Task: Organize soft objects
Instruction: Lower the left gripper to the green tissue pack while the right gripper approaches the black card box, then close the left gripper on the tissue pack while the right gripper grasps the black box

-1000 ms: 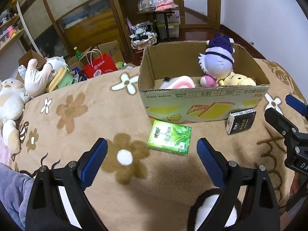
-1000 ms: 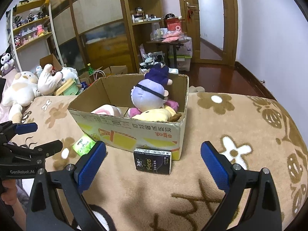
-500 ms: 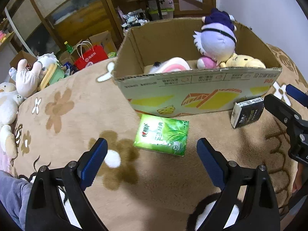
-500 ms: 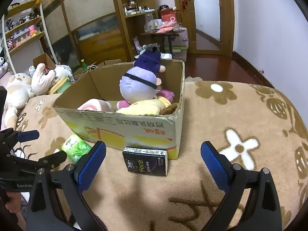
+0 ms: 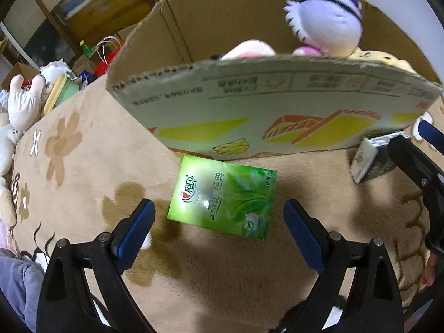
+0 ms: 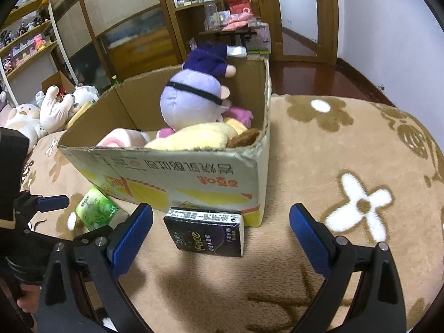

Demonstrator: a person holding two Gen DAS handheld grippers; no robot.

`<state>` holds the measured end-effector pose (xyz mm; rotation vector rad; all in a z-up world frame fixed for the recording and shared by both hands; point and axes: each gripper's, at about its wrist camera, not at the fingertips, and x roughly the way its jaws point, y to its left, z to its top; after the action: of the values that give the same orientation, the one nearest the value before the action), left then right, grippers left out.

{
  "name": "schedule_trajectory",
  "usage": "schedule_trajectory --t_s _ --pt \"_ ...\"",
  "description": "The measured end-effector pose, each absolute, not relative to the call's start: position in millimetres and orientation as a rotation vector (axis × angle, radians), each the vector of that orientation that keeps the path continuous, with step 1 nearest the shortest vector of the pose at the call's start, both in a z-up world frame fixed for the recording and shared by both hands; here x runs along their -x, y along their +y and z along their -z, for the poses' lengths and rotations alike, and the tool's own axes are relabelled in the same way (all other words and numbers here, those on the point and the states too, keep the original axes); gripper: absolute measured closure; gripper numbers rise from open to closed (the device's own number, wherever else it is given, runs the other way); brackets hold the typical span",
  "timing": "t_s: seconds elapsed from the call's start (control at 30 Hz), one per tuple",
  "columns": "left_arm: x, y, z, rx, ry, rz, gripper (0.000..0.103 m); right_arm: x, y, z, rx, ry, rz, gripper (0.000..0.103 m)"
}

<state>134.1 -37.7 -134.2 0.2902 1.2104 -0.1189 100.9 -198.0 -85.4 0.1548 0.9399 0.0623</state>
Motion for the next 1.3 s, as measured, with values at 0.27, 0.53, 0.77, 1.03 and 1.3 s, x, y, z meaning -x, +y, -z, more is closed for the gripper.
schedule_trajectory --t_s 0.27,0.53,0.77,1.03,1.3 --pt "-142 -34 151 -0.290 1.241 0.102 0.010 -108 -196 102 -0.172 0.985 -0.061 0.000" --pt "-143 -32 152 -0.285 1.214 0.108 0.011 -111 -193 113 -0.191 1.020 -0.060 0.000" --pt "-140 -33 152 -0.275 1.214 0.130 0.025 -116 -192 122 -0.199 1.061 -0.066 0.012" --pt "-136 -29 151 -0.262 1.214 0.108 0.025 -110 -194 123 -0.225 1.070 -0.068 0.032" --pt "-128 -26 143 -0.231 1.204 0.072 0.025 -105 -194 121 -0.203 1.057 -0.065 0.034"
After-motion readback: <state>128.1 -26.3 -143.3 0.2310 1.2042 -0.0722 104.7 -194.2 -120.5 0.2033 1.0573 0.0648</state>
